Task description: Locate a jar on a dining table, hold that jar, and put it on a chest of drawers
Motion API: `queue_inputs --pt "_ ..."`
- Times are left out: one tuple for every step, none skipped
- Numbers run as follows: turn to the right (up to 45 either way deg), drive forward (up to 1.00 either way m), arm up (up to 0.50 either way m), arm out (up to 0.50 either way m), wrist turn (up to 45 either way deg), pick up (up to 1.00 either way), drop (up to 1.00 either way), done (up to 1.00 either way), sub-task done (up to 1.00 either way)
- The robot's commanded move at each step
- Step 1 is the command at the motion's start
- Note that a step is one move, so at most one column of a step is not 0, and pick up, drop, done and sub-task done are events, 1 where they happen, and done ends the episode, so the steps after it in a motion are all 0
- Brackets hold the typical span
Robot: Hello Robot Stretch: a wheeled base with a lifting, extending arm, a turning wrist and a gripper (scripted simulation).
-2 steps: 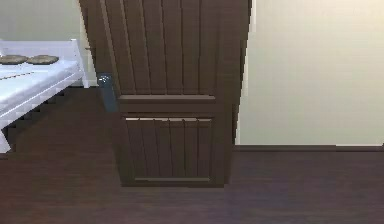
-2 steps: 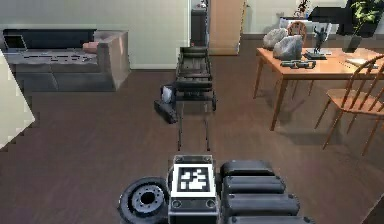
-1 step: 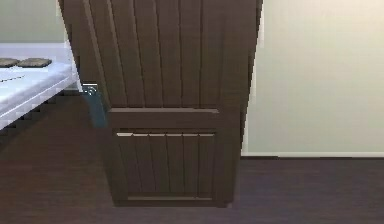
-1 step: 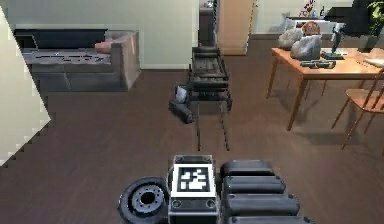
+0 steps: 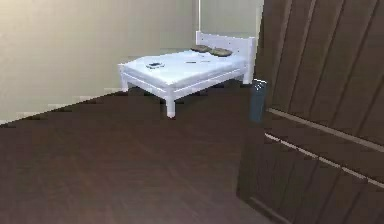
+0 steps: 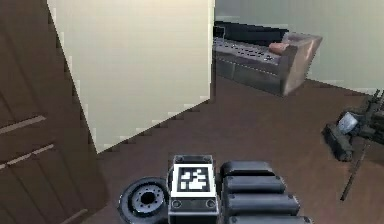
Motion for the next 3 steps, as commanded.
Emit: queue_inputs --pt "-42.0 0.00 0.00 0.00 0.0 0.00 0.00 0.00 0.00" --pt "0.0 0.85 0.00 0.00 0.0 0.00 0.00 0.00 0.00" --pt "-45.0 0.00 0.00 0.00 0.0 0.00 0.00 0.00 0.00"
